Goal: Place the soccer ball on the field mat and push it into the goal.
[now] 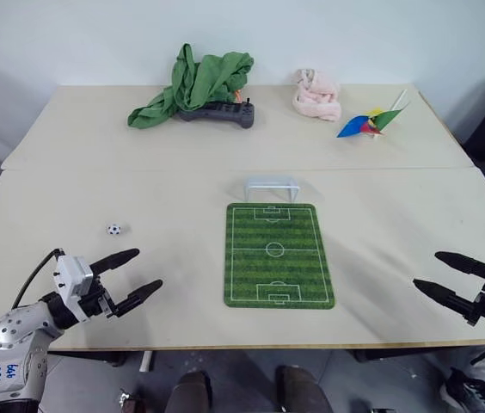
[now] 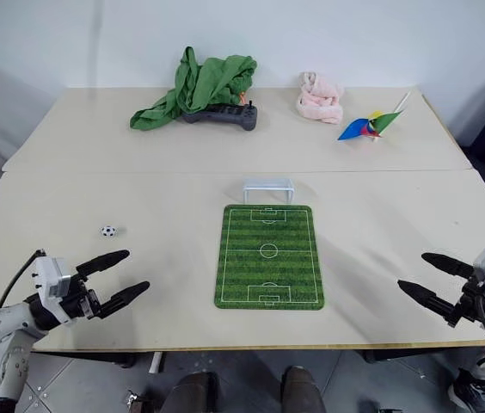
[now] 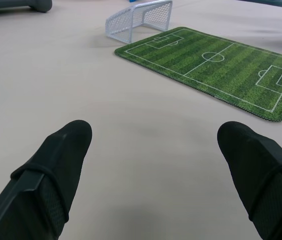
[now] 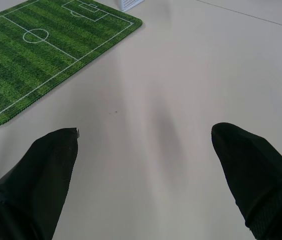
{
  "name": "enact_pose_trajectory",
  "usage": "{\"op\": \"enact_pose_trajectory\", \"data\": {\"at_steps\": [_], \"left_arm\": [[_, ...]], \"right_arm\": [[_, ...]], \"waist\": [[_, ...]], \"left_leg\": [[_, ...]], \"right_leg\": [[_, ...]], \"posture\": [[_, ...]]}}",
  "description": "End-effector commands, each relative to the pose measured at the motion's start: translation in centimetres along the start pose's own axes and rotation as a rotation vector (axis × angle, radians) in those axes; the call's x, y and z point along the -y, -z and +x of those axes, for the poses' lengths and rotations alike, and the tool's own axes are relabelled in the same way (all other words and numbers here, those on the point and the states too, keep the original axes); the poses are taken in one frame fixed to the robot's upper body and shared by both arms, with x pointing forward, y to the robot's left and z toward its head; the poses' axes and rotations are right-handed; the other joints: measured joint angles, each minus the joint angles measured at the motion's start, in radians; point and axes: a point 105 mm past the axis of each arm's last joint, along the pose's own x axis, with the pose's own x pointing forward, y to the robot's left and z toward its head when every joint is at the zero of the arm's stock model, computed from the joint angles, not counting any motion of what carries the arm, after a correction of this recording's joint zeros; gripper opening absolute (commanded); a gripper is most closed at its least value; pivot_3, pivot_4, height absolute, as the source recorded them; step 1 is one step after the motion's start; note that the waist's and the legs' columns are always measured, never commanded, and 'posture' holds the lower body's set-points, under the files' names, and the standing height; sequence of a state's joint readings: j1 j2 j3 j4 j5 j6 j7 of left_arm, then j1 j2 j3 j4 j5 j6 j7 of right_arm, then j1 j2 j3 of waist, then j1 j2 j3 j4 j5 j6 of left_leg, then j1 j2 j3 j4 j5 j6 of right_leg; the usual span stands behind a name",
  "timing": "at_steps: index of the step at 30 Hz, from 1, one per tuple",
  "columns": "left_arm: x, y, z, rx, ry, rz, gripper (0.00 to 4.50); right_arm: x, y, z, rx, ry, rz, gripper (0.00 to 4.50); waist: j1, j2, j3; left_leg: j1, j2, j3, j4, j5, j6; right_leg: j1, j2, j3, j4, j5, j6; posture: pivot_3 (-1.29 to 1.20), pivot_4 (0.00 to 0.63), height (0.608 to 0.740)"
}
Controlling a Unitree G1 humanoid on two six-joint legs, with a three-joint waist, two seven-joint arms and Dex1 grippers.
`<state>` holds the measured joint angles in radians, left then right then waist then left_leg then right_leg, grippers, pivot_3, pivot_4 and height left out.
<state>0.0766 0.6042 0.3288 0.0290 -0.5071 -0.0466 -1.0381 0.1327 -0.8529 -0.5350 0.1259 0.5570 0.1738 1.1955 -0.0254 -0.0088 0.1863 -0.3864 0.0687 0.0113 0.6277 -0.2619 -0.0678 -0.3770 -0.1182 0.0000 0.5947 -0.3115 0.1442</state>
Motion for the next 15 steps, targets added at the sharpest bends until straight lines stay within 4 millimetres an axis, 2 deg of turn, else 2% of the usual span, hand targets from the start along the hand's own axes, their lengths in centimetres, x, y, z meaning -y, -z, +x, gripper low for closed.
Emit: {"op": "enact_pose_trajectory", "data": {"at_steps": [1,5,10,15], "left_arm": [[-0.5,-1.1,0.2,0.008,-0.012,0.066,4.48],[-1.7,-1.0,0.4,-0.008,-0.102,0.033,4.48],[-1.6,-2.0,0.7,0.013,-0.100,0.007,4.48],[-1.4,-2.0,0.7,-0.015,-0.098,0.029,4.48]], "right_arm": [[0.4,-1.0,-0.4,0.013,0.008,-0.039,4.50],[0.4,-1.1,-0.4,0.018,0.011,-0.038,4.50],[0.4,-1.2,-0.3,0.028,0.008,-0.038,4.50],[0.2,-1.5,0.1,0.049,-0.005,-0.046,4.50]], "waist": [[0.000,0.000,0.000],[0.000,0.000,0.000],[0.000,0.000,0.000],[-0.001,0.000,0.000]], "left_leg": [[0.000,0.000,0.000,0.000,0.000,0.000],[0.000,0.000,0.000,0.001,0.000,0.000],[0.000,0.000,0.001,0.001,-0.001,0.001],[0.000,0.000,0.002,0.001,-0.001,0.001]], "right_leg": [[0.000,0.000,0.000,0.000,0.000,0.000],[0.000,0.000,0.001,0.000,0.000,0.000],[0.000,0.000,0.003,0.000,0.001,0.001],[0.000,0.001,0.003,0.000,0.001,0.001]], "posture": [[0.00,0.150,0.740],[0.00,0.150,0.740],[0.00,0.150,0.740],[0.00,0.150,0.740]]}}
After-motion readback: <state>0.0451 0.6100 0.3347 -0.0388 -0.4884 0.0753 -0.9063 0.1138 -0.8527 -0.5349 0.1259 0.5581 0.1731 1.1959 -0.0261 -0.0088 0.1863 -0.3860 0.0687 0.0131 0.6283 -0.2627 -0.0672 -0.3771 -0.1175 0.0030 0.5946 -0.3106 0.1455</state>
